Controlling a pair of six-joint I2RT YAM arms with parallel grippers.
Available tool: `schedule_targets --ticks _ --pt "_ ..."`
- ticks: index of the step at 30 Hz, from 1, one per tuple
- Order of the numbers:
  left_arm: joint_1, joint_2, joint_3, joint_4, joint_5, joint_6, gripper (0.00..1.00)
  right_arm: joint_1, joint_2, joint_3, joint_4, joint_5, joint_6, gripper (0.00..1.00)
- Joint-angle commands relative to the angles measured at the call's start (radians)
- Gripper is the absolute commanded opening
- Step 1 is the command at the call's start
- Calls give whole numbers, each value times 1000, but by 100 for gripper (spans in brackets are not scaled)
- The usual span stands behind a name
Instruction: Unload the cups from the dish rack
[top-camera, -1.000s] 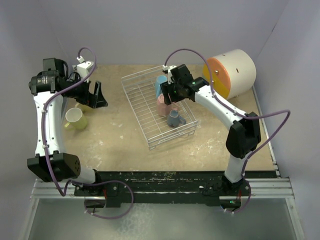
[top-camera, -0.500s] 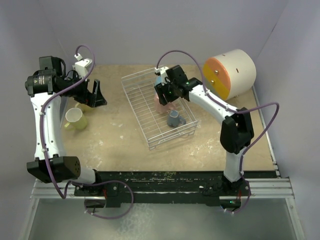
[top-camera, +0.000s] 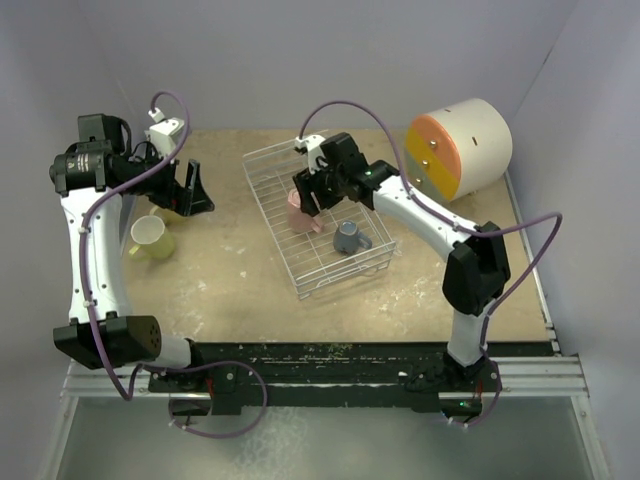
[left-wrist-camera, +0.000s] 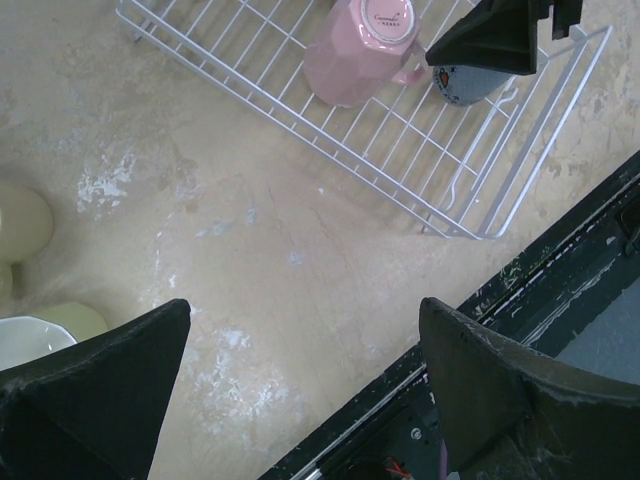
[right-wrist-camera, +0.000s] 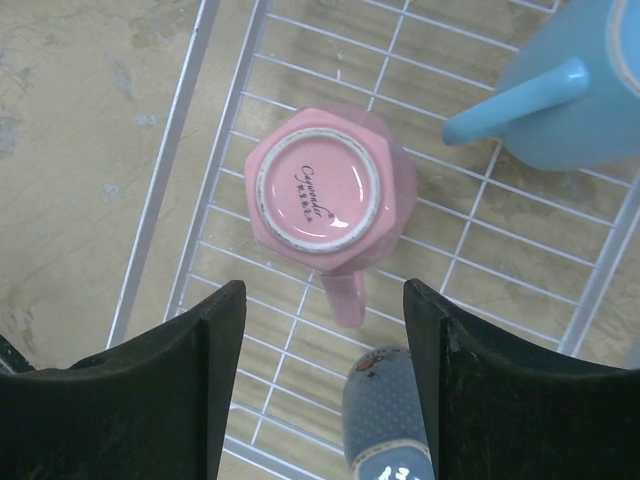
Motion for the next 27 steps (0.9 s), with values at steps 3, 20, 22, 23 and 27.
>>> schedule_targets --ticks 3,20,22,23,27 --pt "0 -28 -5 16 37 -8 99 -14 -44 -37 17 42 -54 67" --pt "0 -15 72 -37 54 -2 99 35 53 -101 135 94 -47 53" --pt "0 -18 64 -37 52 2 99 51 69 -92 126 128 -51 53" --pt "0 -20 58 -34 53 2 99 62 78 -86 121 150 -52 52" --pt "0 -18 41 -32 63 -7 99 105 102 -67 113 235 -61 50"
